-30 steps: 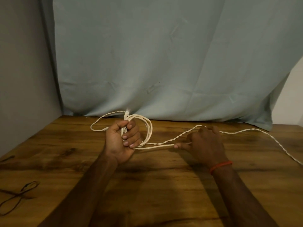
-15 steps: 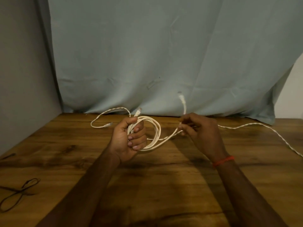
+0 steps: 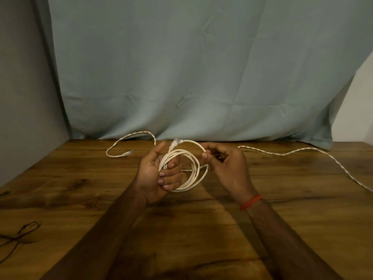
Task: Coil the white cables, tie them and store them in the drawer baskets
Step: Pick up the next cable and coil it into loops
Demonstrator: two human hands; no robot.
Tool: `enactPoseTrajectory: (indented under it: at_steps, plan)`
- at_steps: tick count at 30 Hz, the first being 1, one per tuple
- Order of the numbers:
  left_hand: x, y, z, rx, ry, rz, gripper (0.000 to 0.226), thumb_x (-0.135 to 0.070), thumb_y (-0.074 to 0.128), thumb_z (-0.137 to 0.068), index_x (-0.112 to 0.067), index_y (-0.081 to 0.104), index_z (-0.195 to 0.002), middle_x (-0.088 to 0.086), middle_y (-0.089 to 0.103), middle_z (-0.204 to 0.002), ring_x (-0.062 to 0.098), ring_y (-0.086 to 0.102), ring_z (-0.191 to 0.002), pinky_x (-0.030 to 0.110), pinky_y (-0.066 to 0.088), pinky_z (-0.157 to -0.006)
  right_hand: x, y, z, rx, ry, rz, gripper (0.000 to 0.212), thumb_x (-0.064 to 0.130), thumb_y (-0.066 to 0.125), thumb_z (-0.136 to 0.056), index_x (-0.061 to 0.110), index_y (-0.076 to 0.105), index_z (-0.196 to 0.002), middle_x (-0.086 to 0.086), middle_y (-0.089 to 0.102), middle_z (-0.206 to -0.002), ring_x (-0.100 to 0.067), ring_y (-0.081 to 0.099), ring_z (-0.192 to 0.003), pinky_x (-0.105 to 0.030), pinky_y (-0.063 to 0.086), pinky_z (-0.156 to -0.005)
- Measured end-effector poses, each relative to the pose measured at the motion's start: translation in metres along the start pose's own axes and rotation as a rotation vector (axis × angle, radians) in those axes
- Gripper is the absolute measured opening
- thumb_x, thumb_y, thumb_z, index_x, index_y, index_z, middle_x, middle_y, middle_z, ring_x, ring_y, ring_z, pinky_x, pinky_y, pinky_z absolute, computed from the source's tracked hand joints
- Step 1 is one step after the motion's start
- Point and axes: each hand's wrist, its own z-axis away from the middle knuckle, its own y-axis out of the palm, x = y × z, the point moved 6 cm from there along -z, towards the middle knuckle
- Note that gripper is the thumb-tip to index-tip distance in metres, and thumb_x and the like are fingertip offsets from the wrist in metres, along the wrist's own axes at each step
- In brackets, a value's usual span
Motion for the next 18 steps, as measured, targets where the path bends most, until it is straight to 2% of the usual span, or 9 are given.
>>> enactPoseTrajectory:
  at_steps: [2, 4, 6, 9, 12, 15, 18]
  plan:
    - [-0.001, 0.002, 0.0, -0.006, 0.018, 0.005, 0.069, -0.069, 0.028, -0.096, -0.012, 0.046, -0.061, -0.004, 0.018, -0.044, 0.01, 0.012, -0.033, 0.023, 0.013, -0.039, 0.003, -0.005, 0.001, -0.072, -0.026, 0.003, 0.024, 0.001, 0.072, -0.087, 0.02, 0.076, -0.101, 0.006, 0.076, -0.09, -0.01, 0.07, -0.079, -0.031, 0.059, -0.073]
    - [-0.002, 0.002, 0.001, -0.009, 0.03, 0.006, 0.075, -0.076, 0.023, -0.094, -0.012, 0.046, -0.062, -0.004, 0.018, -0.044, 0.01, 0.013, -0.034, 0.023, 0.014, -0.039, 0.002, -0.007, 0.001, -0.128, 0.008, -0.042, 0.026, 0.0, 0.07, -0.088, 0.025, 0.073, -0.095, 0.006, 0.073, -0.083, -0.011, 0.067, -0.07, -0.028, 0.057, -0.064]
    - [-0.002, 0.003, 0.001, -0.011, 0.036, 0.003, 0.077, -0.079, 0.022, -0.093, -0.012, 0.046, -0.062, -0.004, 0.018, -0.045, 0.01, 0.014, -0.034, 0.022, 0.015, -0.039, -0.002, -0.009, 0.001, -0.182, 0.065, -0.125, 0.025, -0.002, 0.067, -0.09, 0.022, 0.069, -0.093, 0.003, 0.069, -0.078, -0.01, 0.064, -0.062, -0.025, 0.054, -0.057]
    - [-0.001, 0.005, 0.002, -0.018, 0.044, -0.013, 0.079, -0.08, 0.02, -0.092, -0.012, 0.046, -0.061, -0.004, 0.018, -0.046, 0.01, 0.014, -0.034, 0.022, 0.016, -0.039, -0.004, -0.013, 0.002, -0.228, 0.085, -0.211, 0.018, -0.003, 0.065, -0.092, 0.014, 0.068, -0.096, -0.002, 0.068, -0.077, -0.009, 0.064, -0.061, -0.024, 0.053, -0.054]
    - [0.0, 0.008, 0.001, -0.011, 0.037, -0.028, 0.081, -0.08, 0.017, -0.092, -0.012, 0.047, -0.061, -0.003, 0.017, -0.046, 0.01, 0.014, -0.034, 0.022, 0.015, -0.039, 0.004, -0.01, 0.002, -0.172, -0.008, -0.217, 0.021, -0.003, 0.065, -0.092, 0.017, 0.07, -0.098, 0.003, 0.068, -0.079, -0.009, 0.062, -0.065, -0.025, 0.054, -0.059]
    - [0.005, 0.007, 0.0, 0.005, -0.024, -0.05, 0.084, -0.084, 0.019, -0.087, -0.01, 0.05, -0.063, -0.004, 0.022, -0.043, 0.007, 0.023, -0.03, 0.021, 0.016, -0.037, 0.019, -0.003, 0.007, -0.069, -0.206, -0.028, 0.025, 0.002, 0.068, -0.09, 0.024, 0.074, -0.1, 0.006, 0.072, -0.09, -0.009, 0.067, -0.081, -0.028, 0.055, -0.074]
    - [0.013, 0.005, 0.0, 0.012, -0.123, -0.095, 0.084, -0.084, 0.021, -0.086, -0.009, 0.051, -0.066, -0.004, 0.021, -0.043, 0.006, 0.028, -0.03, 0.021, 0.017, -0.037, 0.026, 0.006, 0.011, 0.029, -0.349, 0.158, 0.021, 0.005, 0.069, -0.088, 0.016, 0.078, -0.103, 0.003, 0.07, -0.095, -0.01, 0.067, -0.089, -0.026, 0.054, -0.078]
